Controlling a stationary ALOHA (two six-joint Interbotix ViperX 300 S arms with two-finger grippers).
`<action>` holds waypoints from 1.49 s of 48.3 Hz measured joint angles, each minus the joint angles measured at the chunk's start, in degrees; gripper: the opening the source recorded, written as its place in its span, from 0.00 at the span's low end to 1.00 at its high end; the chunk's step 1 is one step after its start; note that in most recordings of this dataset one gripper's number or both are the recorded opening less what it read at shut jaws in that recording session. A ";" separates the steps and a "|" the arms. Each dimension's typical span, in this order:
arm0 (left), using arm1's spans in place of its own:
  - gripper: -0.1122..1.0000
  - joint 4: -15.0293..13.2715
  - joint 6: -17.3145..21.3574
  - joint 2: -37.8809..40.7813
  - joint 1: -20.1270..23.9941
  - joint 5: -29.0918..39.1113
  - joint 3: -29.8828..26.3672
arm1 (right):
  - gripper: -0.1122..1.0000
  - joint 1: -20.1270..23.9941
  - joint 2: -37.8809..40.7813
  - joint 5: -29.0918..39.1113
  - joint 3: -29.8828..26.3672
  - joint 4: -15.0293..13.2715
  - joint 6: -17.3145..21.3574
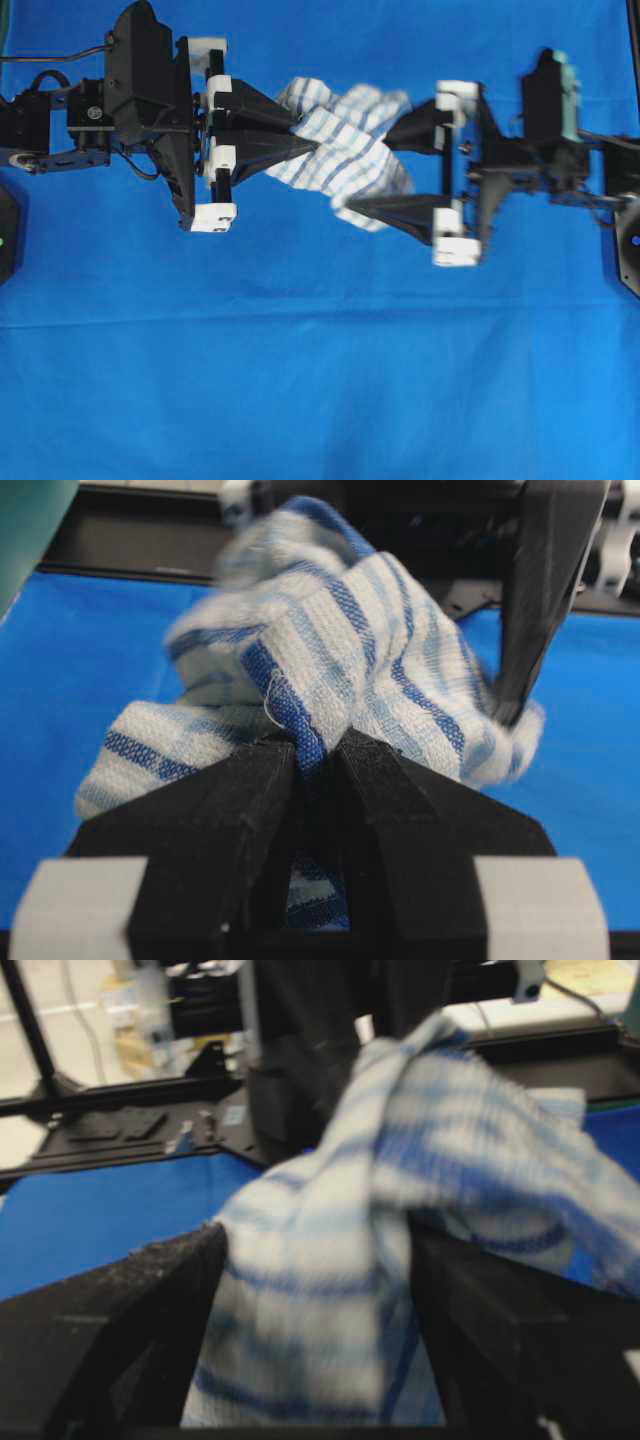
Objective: Hand over the towel.
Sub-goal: 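Bring the right gripper toward the towel held by the left gripper, then close the right gripper on the towel beside the left gripper, then open the left gripper and pull it back to the left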
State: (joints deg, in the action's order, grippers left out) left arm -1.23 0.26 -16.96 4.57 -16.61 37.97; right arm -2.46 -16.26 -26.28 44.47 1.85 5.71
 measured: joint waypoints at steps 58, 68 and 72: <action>0.68 -0.09 -1.05 -0.26 -0.18 -5.54 0.35 | 0.20 -0.70 3.16 7.56 -5.27 -1.23 -1.14; 0.94 -0.09 -0.44 -2.99 -0.18 -6.86 2.81 | 0.20 -0.79 -1.67 7.56 -1.67 -1.32 -1.14; 0.94 -0.09 0.18 -4.92 -0.18 -6.86 4.48 | 0.20 -0.88 -3.69 7.56 -0.18 -1.23 -1.14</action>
State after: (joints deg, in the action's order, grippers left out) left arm -1.32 0.44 -21.88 4.39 -23.47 42.45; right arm -3.34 -19.95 -18.72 44.30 0.62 4.57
